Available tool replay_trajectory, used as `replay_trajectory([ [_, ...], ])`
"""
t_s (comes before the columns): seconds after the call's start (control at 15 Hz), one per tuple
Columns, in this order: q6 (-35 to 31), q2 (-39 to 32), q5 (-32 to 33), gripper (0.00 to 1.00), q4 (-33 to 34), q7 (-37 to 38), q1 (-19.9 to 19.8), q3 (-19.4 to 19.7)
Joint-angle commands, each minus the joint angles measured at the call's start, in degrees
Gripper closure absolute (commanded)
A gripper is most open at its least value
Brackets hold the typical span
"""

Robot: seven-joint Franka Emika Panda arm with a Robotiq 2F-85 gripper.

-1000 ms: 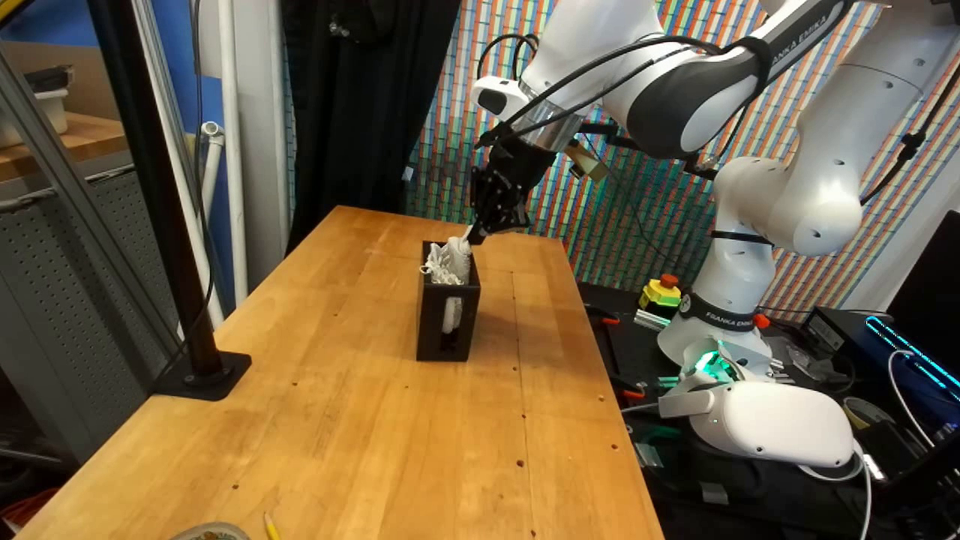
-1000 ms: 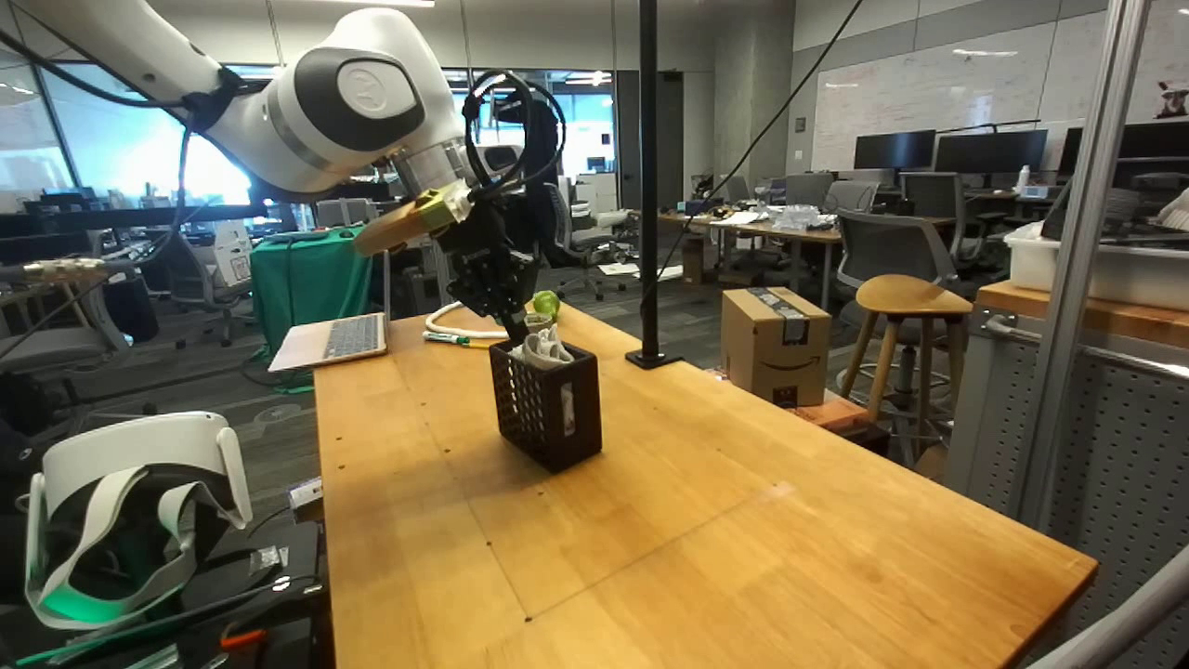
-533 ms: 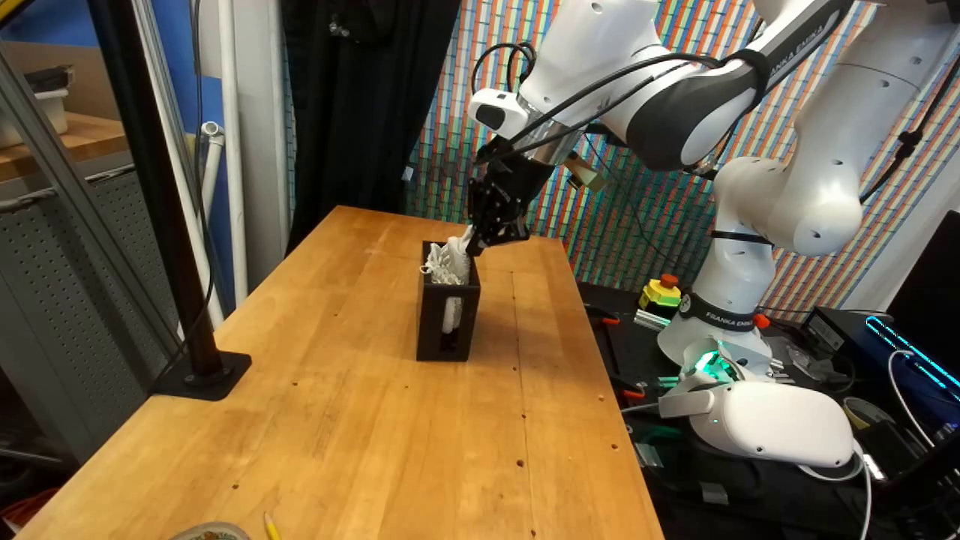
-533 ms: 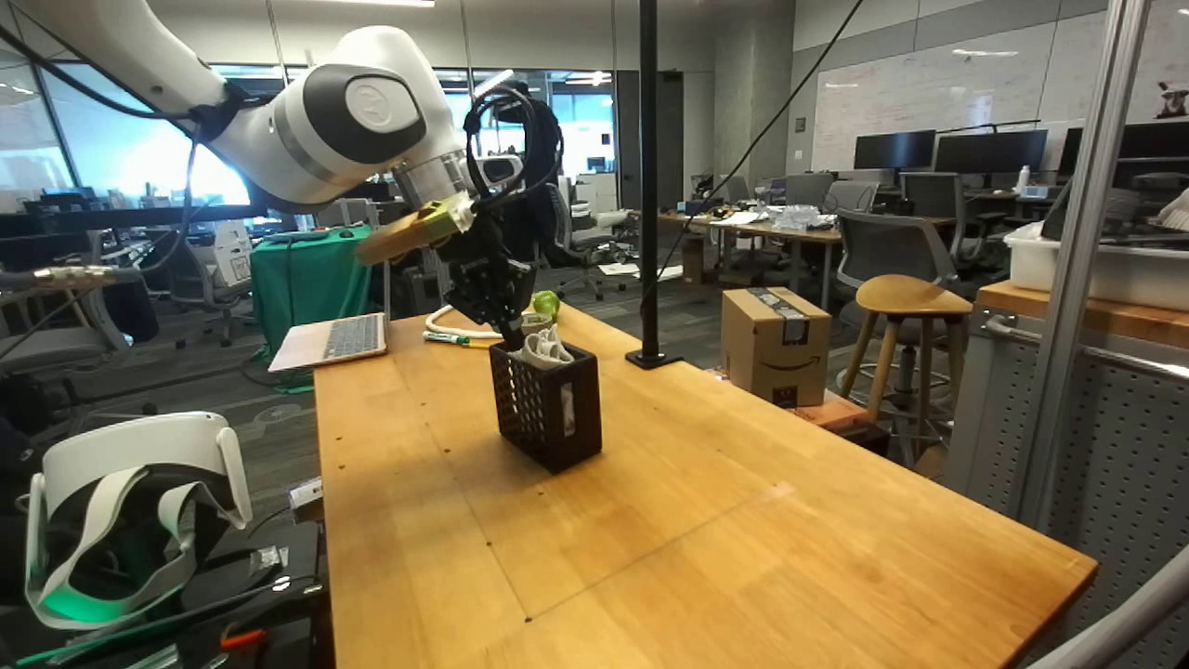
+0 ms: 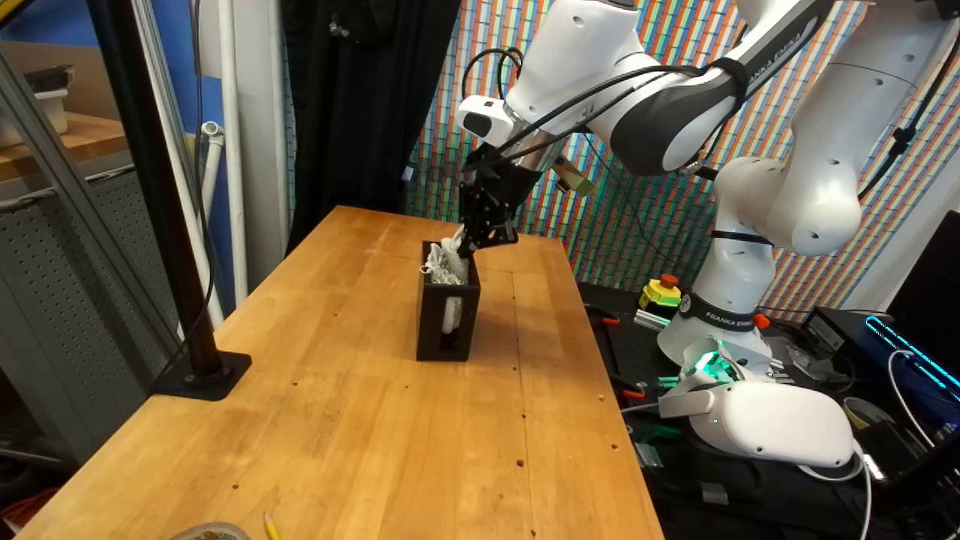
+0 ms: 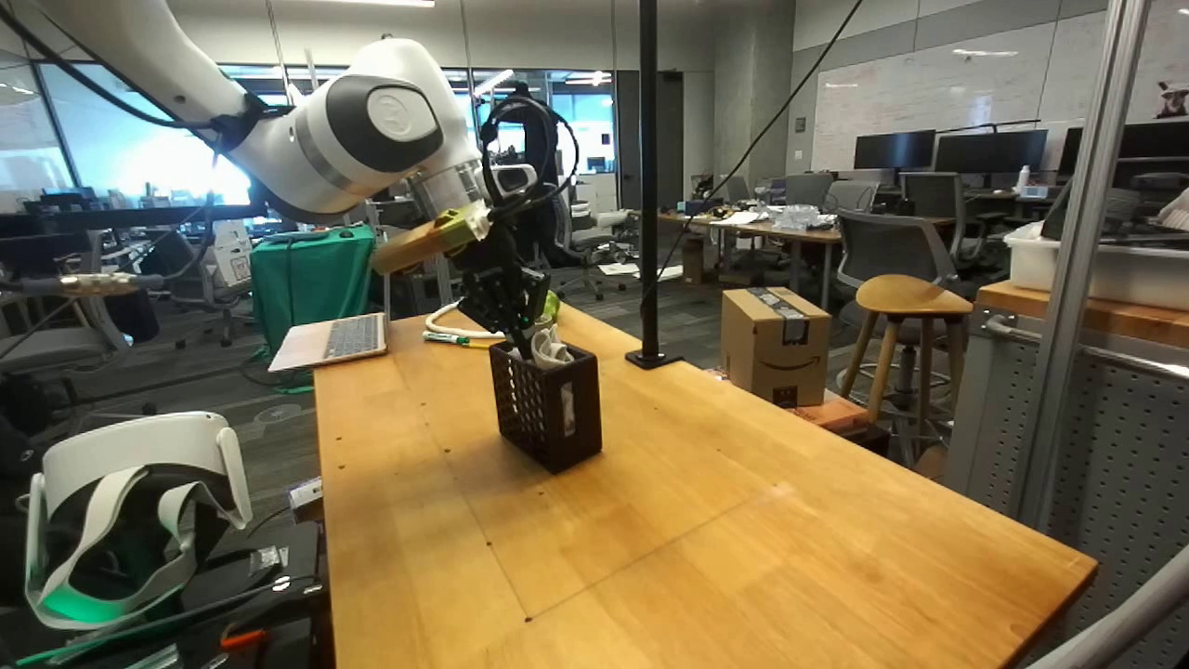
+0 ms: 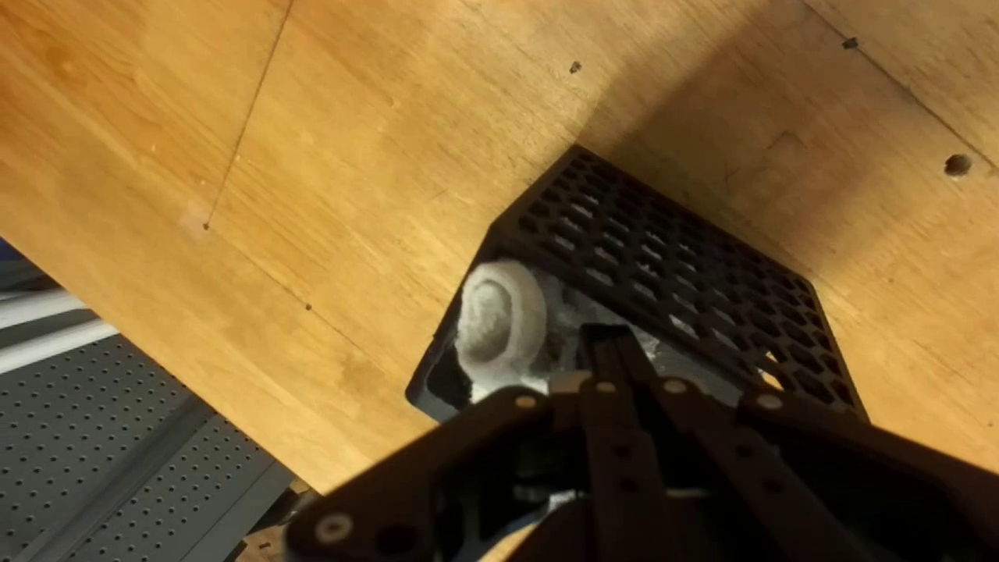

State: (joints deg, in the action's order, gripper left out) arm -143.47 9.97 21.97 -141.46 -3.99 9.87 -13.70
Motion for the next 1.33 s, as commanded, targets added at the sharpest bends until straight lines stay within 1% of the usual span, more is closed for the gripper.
replay_trajectory([
  [0.0, -1.4, -1.7, 1.3, 0.95, 1.8, 1.2, 0.0, 0.0],
  [0.73, -1.3, -4.5, 2.9, 0.95, 2.4, 1.7, 0.0, 0.3],
  [1.27, -1.1, -6.0, -1.4, 0.95, 2.6, 0.5, 1.3, 0.0],
])
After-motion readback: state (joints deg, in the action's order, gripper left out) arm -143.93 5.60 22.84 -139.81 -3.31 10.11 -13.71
